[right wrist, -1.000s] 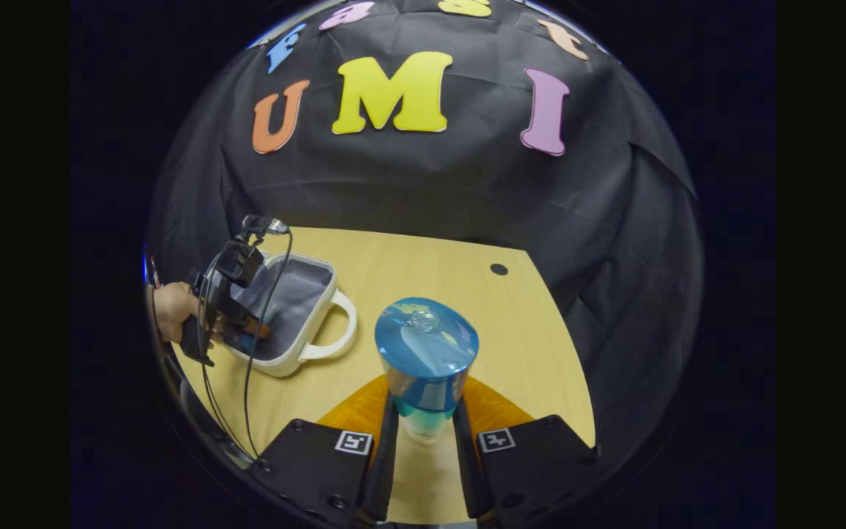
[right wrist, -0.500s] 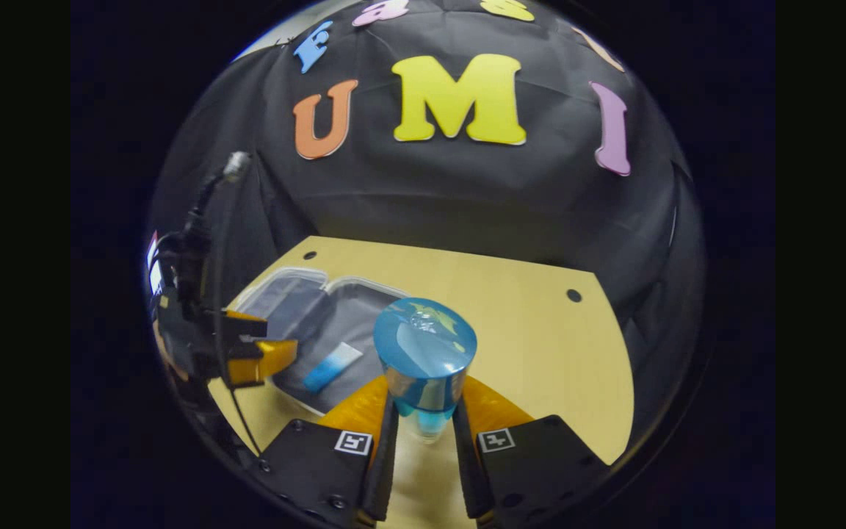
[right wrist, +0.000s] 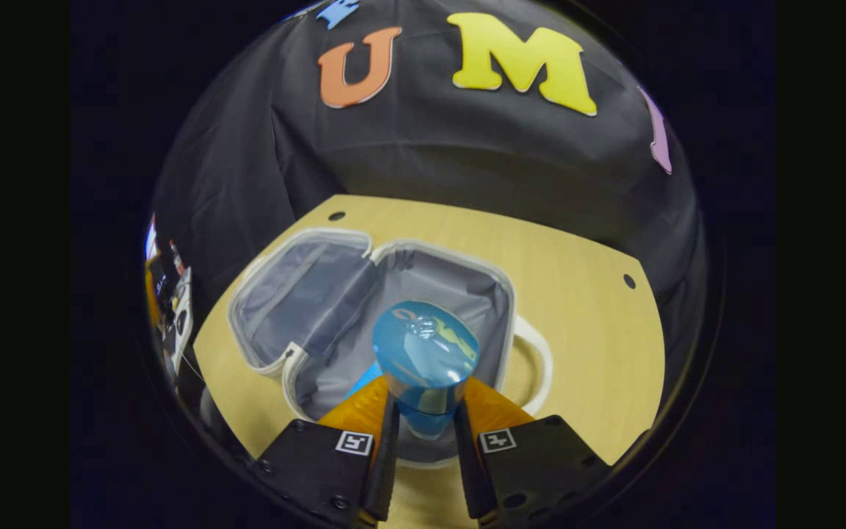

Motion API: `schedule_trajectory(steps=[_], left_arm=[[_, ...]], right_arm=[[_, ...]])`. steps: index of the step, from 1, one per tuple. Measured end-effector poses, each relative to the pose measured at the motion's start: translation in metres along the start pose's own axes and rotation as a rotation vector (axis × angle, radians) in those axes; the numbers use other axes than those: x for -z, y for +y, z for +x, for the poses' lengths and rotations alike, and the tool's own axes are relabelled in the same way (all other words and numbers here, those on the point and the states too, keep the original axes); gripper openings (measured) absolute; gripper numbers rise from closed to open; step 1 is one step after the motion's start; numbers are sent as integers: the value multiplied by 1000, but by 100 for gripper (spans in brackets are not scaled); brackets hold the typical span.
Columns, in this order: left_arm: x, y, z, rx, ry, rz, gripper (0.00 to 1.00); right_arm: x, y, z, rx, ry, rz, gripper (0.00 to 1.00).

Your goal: First open the suitcase, pack the skin care products into it, and then close the suitcase.

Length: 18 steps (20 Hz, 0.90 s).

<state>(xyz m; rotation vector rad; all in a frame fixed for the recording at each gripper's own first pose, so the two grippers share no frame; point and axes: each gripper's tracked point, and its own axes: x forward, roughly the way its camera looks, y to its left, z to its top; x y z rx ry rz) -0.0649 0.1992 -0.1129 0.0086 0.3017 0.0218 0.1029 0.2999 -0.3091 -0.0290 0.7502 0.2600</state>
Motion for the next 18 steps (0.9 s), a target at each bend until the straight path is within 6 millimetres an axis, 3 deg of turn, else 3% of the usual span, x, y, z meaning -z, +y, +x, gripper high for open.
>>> schedule_trajectory(steps=[2, 6, 13, 18], left_arm=[[-12, 9, -6, 2, -46, 6, 96], [-28, 17, -8, 9, -107, 6, 96], [-32, 42, 9, -10, -90, -31, 96], [-26, 58, 19, -43, -53, -15, 96]], right_arm=[[15, 1, 14, 21, 62, 29, 35], [31, 4, 21, 65, 161, 90, 36], [8, 1, 60, 143, 243, 183, 33], [14, -4, 80, 172, 331, 333, 35]])
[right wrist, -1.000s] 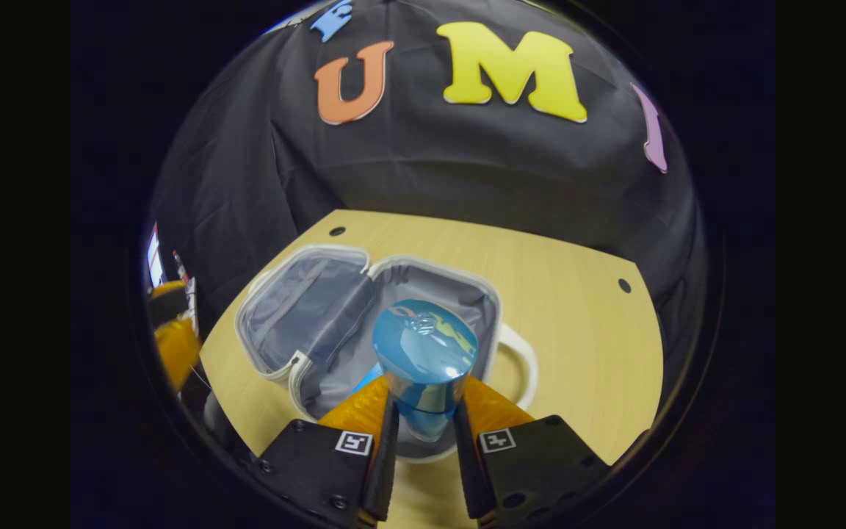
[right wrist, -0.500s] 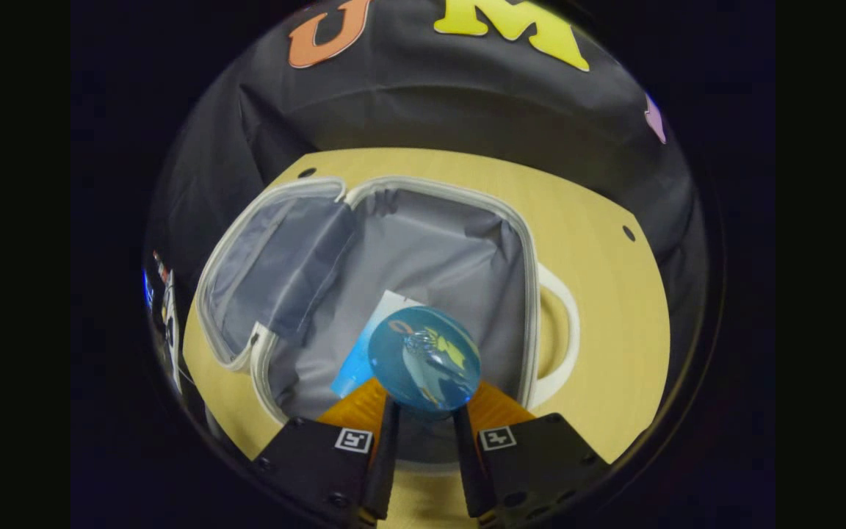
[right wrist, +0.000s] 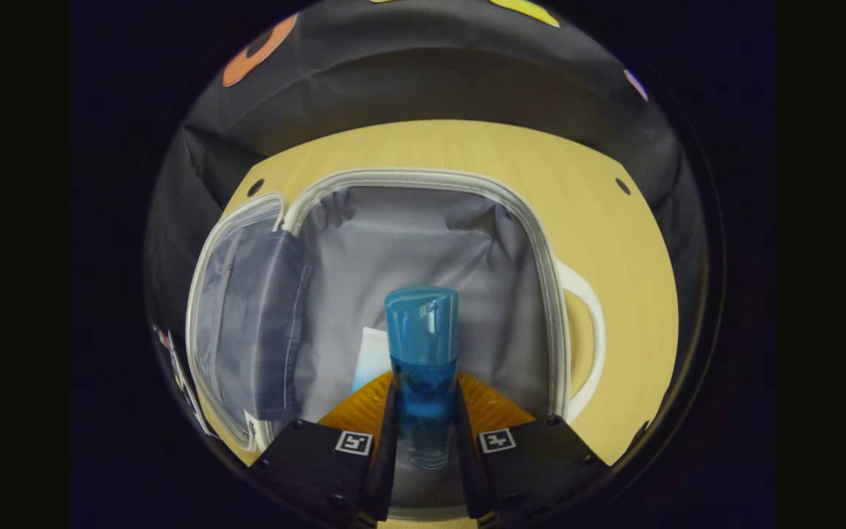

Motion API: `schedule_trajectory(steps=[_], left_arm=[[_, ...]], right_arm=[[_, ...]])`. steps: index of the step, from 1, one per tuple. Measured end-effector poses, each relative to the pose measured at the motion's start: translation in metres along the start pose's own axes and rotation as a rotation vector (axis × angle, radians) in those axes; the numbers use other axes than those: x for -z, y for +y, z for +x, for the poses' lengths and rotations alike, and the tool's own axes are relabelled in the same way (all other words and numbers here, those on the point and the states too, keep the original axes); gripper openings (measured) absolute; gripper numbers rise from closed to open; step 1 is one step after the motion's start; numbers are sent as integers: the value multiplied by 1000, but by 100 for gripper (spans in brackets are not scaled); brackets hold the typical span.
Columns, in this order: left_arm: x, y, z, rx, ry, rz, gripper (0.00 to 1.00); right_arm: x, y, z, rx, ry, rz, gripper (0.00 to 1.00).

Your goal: First open the suitcase, pack the skin care products into it, and then close the suitcase.

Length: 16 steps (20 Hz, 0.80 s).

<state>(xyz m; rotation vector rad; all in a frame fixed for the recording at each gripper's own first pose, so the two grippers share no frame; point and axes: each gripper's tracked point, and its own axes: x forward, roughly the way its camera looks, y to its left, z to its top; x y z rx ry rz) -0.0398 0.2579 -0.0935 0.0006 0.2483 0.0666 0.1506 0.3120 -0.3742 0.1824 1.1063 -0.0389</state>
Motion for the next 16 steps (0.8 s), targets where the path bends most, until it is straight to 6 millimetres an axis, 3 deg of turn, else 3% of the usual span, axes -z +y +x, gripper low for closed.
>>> schedule_trajectory(steps=[7, 11, 14, 16], left_arm=[[19, 8, 6, -9, 55, -46, 96], [26, 16, 10, -16, 76, -69, 96], [30, 25, 14, -21, 82, -66, 96], [37, 34, 19, -29, 93, -72, 96]], right_arm=[[6, -3, 8, 21, 37, 36, 34], [7, -3, 5, 10, 35, 39, 40], [6, -2, -10, -4, 9, 13, 47], [0, 1, -31, -24, -46, -37, 63]])
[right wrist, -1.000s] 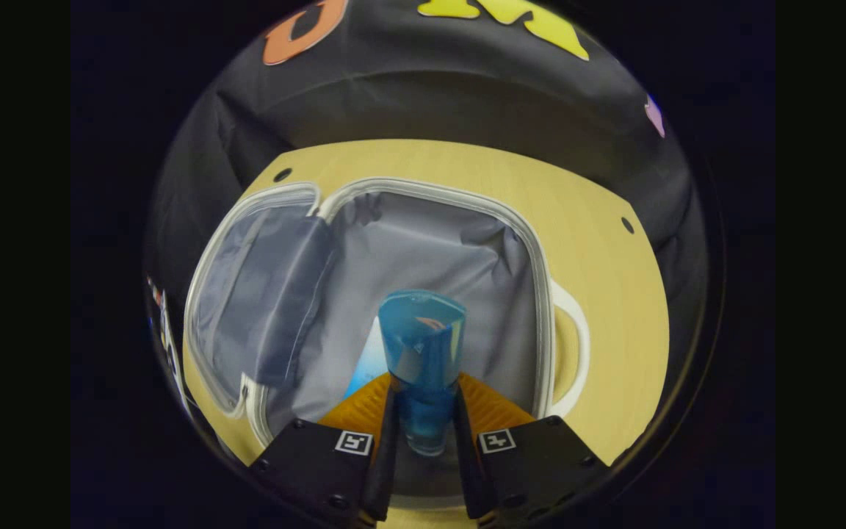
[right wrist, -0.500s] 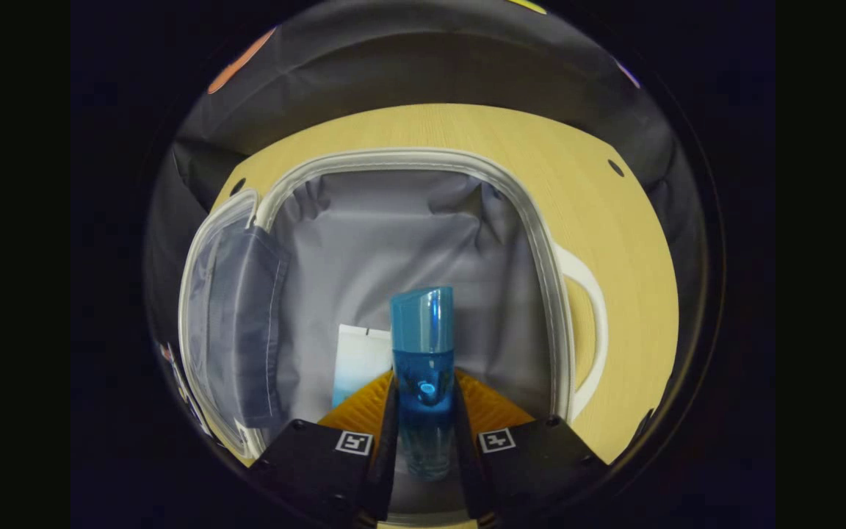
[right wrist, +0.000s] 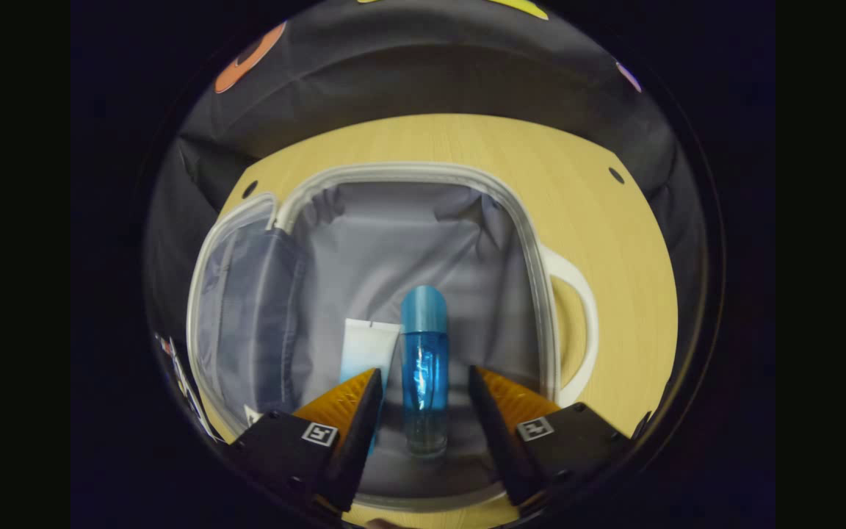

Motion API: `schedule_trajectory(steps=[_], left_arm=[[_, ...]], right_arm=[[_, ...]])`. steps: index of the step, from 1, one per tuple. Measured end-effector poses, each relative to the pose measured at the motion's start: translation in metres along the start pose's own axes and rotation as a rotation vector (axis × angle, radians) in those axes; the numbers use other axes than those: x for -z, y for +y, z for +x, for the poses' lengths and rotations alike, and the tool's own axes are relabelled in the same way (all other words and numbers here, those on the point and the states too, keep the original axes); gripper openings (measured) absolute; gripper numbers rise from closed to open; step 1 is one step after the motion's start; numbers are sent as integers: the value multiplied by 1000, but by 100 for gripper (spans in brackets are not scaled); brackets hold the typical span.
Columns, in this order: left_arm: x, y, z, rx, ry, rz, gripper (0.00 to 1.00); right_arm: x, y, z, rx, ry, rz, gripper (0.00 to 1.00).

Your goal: First open the suitcase, pack the skin care products into it, and then close the suitcase.

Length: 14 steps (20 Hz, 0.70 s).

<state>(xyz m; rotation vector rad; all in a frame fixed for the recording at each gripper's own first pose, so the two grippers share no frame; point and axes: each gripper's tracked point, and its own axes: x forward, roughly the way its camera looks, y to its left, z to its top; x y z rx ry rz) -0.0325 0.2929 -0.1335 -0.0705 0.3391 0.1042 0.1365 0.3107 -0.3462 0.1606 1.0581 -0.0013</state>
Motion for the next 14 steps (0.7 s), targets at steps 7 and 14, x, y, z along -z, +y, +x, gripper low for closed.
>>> schedule_trajectory(steps=[7, 14], left_arm=[[47, 59, 47, 1, 113, -155, 96], [87, 135, 112, 19, 222, -548, 99]], right_arm=[[-26, -5, -120, -103, -304, -212, 78], [-11, -87, -211, -36, -438, -236, 78]])
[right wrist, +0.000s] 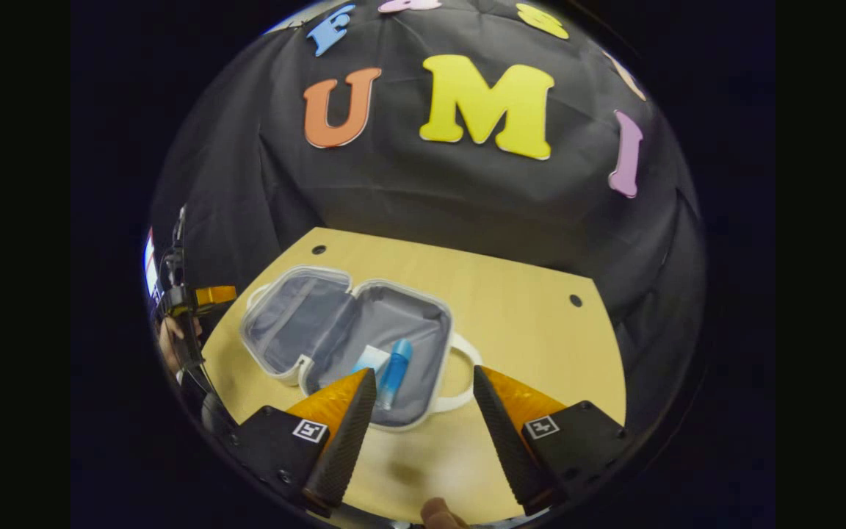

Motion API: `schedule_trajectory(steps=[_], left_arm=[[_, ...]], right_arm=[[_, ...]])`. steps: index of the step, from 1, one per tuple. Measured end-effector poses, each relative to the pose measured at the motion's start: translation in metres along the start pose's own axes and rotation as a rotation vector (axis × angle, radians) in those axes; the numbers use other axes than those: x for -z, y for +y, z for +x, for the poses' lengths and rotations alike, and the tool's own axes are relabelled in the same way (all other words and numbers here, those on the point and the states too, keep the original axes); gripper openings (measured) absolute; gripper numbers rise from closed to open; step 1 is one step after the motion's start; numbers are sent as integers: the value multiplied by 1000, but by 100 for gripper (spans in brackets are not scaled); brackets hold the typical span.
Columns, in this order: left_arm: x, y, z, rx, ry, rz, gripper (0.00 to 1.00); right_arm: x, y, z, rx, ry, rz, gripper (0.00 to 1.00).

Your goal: First open the suitcase, pack the skin care products into it, and then close the suitcase.

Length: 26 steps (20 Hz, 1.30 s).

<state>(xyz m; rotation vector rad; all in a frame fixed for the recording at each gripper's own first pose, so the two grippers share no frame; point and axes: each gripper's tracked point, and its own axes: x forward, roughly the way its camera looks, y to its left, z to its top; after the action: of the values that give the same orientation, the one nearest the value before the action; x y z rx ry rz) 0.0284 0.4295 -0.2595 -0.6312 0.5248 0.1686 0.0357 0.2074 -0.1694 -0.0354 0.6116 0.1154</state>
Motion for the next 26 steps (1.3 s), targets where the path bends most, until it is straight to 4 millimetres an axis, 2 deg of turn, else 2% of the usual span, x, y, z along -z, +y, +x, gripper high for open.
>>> schedule_trajectory(steps=[3, 6, 10, 11, 12, 13, 16, 17, 19, 20, 23, 26], left_arm=[[-3, 37, 34, 6, 32, -212, 99], [9, 56, 60, 20, 74, -344, 98], [9, 44, 73, 135, 95, -498, 93], [8, 45, 71, 147, 93, -523, 77], [11, 46, 76, 153, 100, -542, 95], [14, 45, 78, 155, 106, -563, 75], [11, 26, 87, 200, 101, -585, 54], [12, 31, 86, 173, 95, -568, 23], [13, 30, 87, 154, 105, -544, 29], [11, 27, 85, 157, 106, -528, 17], [-1, 17, 74, 141, 65, -415, 8], [-24, -2, 58, 123, 17, -327, 5]], right_arm=[[-4, -23, -17, 27, -29, 47, 77], [-5, -43, -26, 59, -44, 75, 79], [3, -50, -37, 76, -37, 61, 77], [5, -53, -38, 83, -33, 58, 79], [6, -55, -39, 82, -31, 60, 77], [8, -56, -40, 83, -28, 69, 79], [5, -65, -44, 94, -38, 91, 77], [2, -68, -45, 97, -50, 96, 79], [-4, -73, -51, 109, -73, 97, 77], [-7, -74, -53, 109, -82, 97, 79], [-12, -75, -59, 98, -105, 85, 79], [-19, -79, -65, 85, -137, 59, 79]])
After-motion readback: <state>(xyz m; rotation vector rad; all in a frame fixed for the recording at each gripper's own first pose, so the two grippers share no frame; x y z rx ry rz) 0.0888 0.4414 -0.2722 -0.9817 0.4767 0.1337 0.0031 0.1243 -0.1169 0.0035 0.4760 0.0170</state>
